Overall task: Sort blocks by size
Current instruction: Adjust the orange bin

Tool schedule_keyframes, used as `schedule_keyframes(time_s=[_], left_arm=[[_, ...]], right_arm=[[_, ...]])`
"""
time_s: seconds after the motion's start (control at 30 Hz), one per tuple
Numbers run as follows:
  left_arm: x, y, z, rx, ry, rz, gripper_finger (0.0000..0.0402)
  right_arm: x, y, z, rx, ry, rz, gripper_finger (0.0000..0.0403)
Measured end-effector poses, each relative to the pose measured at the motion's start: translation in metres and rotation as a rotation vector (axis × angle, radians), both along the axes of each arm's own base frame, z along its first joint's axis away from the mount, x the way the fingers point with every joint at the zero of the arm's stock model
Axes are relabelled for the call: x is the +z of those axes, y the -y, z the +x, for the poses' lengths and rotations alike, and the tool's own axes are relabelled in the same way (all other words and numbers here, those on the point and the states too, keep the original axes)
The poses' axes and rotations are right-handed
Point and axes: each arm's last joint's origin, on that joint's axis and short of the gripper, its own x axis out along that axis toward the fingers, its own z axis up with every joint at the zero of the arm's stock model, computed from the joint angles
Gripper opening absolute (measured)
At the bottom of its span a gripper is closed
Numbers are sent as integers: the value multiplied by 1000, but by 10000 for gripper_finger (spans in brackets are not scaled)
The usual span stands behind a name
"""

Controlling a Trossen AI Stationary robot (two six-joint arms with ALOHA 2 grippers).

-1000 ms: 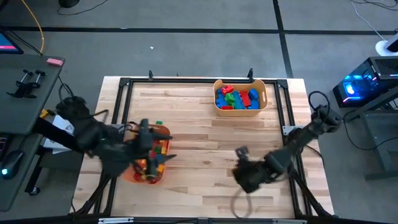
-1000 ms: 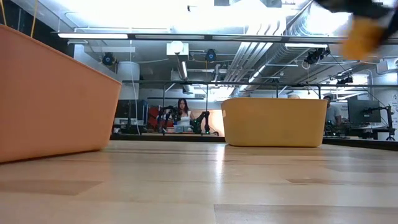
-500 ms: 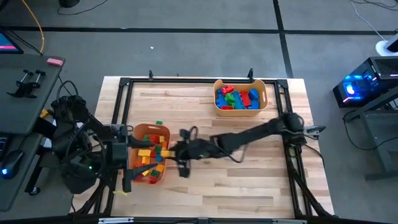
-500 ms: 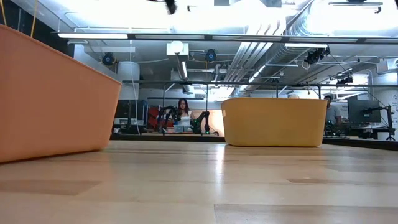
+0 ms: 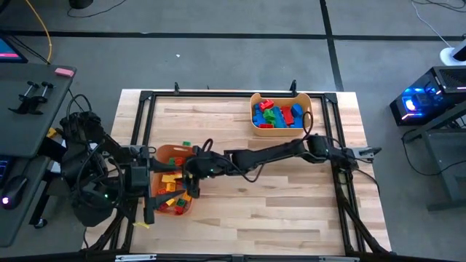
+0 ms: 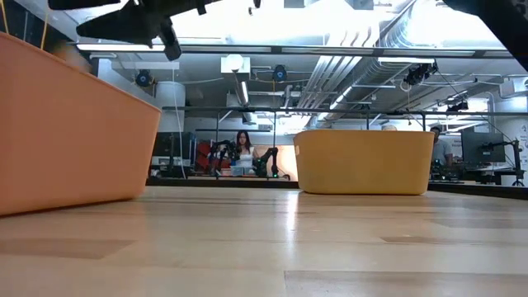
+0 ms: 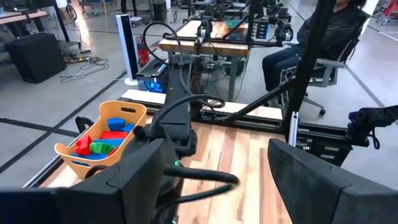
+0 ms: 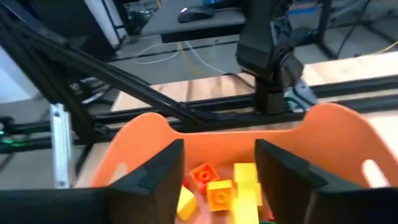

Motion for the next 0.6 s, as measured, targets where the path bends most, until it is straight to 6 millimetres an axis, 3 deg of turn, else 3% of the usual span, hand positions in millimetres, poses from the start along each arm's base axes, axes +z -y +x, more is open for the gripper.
schedule_keyframes(time_s=[0.2,0.33,0.47,0.6], left_arm=[[1,-1,-1,-7,-5,28,271],[5,-8,-7,-13,-3,23,271],[7,-18,-21,-20,-22,16,270],[-7,-31,-31,46,-106,-10,263]], right_arm=[[-2,10,-2,3,-68,42,244],[7,20,-16,7,-196,-31,251],[16,29,-36,45,-363,-146,217],[18,38,-59,95,-564,-234,137]])
